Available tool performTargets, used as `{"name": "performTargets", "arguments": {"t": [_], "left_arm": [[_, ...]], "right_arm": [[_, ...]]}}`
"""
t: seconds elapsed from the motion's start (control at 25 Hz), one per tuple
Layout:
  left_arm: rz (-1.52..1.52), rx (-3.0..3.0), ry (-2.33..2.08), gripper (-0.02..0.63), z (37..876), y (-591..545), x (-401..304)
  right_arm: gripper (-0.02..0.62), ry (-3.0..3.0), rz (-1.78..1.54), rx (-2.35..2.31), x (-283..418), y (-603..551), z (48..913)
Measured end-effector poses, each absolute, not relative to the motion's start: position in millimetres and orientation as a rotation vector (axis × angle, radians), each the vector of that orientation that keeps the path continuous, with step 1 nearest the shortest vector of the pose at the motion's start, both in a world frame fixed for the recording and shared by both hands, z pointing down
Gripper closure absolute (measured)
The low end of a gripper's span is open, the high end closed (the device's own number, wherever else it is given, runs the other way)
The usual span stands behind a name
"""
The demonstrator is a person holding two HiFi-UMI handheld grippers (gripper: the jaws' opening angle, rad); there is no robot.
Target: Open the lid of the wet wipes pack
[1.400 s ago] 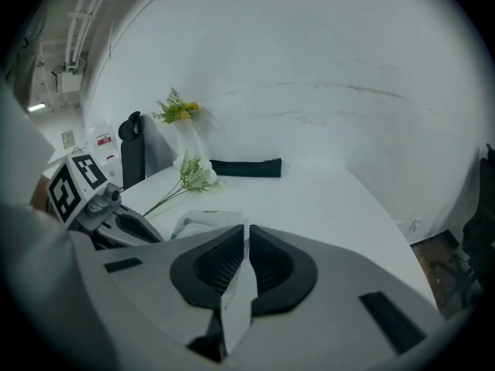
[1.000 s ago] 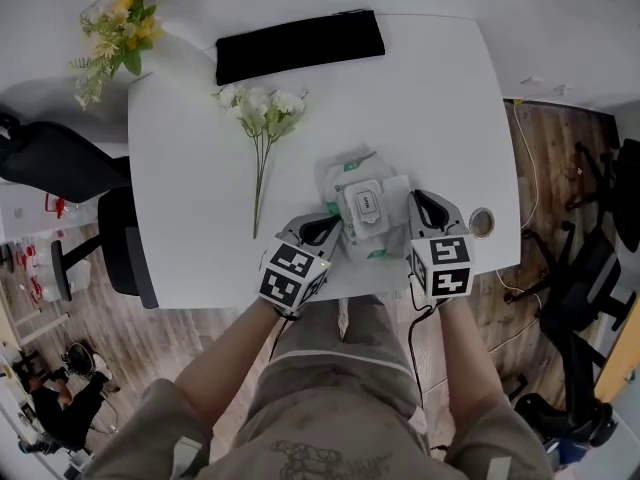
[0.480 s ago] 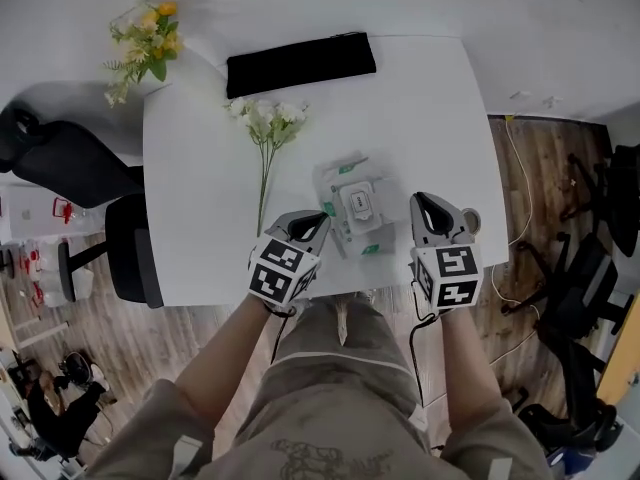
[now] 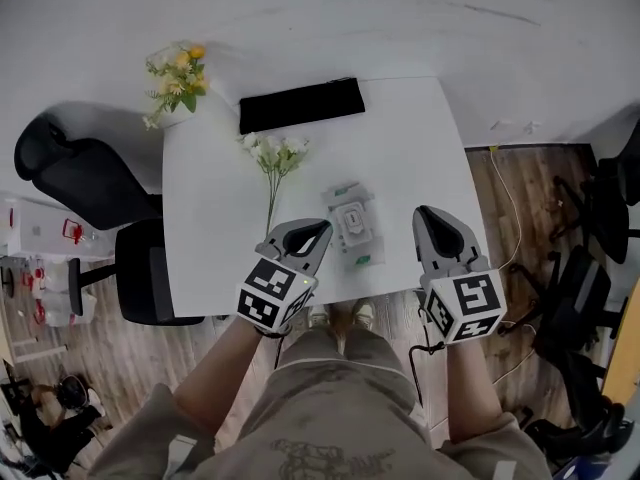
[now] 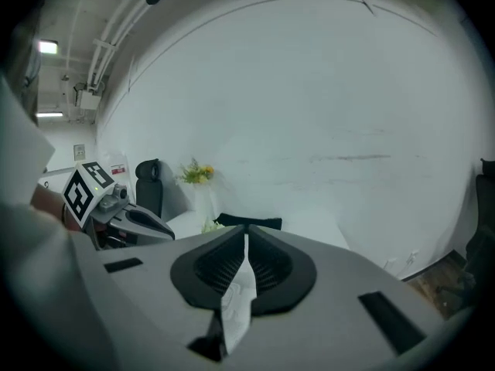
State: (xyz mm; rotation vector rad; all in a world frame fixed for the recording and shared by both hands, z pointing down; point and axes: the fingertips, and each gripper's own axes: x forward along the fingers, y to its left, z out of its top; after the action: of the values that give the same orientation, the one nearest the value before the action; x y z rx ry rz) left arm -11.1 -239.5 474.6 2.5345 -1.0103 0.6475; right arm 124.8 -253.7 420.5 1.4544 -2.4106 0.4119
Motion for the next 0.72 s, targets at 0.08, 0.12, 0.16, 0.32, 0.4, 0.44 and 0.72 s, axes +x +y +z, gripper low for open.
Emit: {"name": "performTargets", "arguments": {"t": [0.08, 0.12, 0.16, 0.32, 0.4, 0.44, 0.72], "left_arm": [[0.609, 2.572, -1.018, 0.589, 449.7, -235.9, -8.6], [0.588, 2.593, -1.018, 0.589, 437.0, -233.6, -7.1], [0.569, 2.616, -1.016, 0.589, 424.4, -230.9, -5.2], [0.503, 2.713, -1.015, 0.589, 377.1, -218.9, 1.1], [0.479, 2.767, -1.024, 0.589, 355.3, -213.9, 3.0], [0.466, 2.792, -1.028, 0.589, 345.1, -211.4, 4.0], [0.389, 2.905, -1.071, 0.589, 287.1, -192.3, 5.7]], "right_arm": [[0.555, -2.454, 0.348, 1.45, 121.5, -245.9, 392.3], [0.555, -2.477, 0.317, 1.445, 119.6, -242.2, 378.7], [0.555, -2.498, 0.29, 1.441, 117.9, -238.3, 365.7], [0.555, -2.562, 0.193, 1.448, 114.3, -221.9, 317.4], [0.555, -2.589, 0.141, 1.455, 113.1, -214.8, 297.0], [0.555, -2.6, 0.117, 1.458, 112.8, -211.7, 288.4], [0.555, -2.671, 0.013, 1.448, 105.8, -187.8, 247.9]]}}
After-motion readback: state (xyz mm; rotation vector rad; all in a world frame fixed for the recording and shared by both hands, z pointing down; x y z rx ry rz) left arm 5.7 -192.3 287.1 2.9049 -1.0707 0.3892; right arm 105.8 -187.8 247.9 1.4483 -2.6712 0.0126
